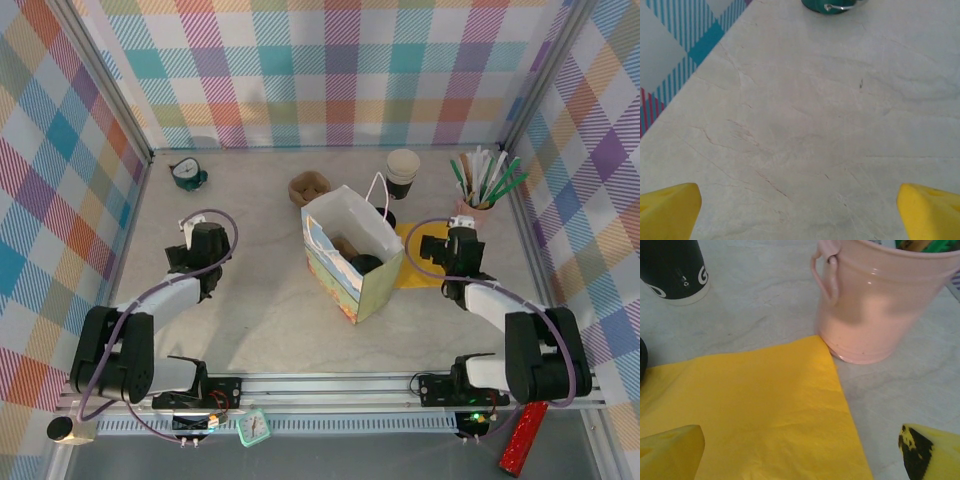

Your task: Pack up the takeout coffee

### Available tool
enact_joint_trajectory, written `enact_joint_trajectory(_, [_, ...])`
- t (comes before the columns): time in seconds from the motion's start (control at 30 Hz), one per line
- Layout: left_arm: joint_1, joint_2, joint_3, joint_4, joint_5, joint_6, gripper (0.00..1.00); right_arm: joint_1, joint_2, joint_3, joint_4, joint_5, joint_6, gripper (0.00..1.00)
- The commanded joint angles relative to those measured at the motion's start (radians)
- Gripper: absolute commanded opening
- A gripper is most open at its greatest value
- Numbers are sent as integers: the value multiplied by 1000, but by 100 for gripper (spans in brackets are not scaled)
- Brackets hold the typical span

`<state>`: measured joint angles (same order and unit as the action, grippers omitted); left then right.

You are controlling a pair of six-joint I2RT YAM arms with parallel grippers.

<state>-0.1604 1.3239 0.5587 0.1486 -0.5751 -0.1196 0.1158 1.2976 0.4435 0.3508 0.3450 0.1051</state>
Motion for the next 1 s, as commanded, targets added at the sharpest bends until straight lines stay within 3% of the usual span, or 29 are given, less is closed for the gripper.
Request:
enact_joint_trajectory(0.0, [14, 11, 1, 123, 35, 28, 100, -7, 22, 56, 11, -22, -14, 99])
enact_joint_trajectory(0.13, [14, -11, 75, 41, 67, 28, 100, -11, 6, 175, -225, -29, 66, 99])
enact_joint_trajectory(0.27, [13, -9, 205, -131, 123, -77, 100, -19, -29, 244, -369, -53, 169, 99])
enact_joint_trajectory(0.47, [13, -32, 358, -329, 339, -184, 100, -79, -23, 482, -670, -130, 259, 99])
enact_joint_trajectory(0.73, [-8, -65, 474, -475, 605, -252, 100, -134, 51, 767, -818, -177, 207, 75])
enact_joint_trajectory(0.97, [-49, -87, 523, -517, 651, -265, 100, -197, 176, 899, -930, -229, 181, 57])
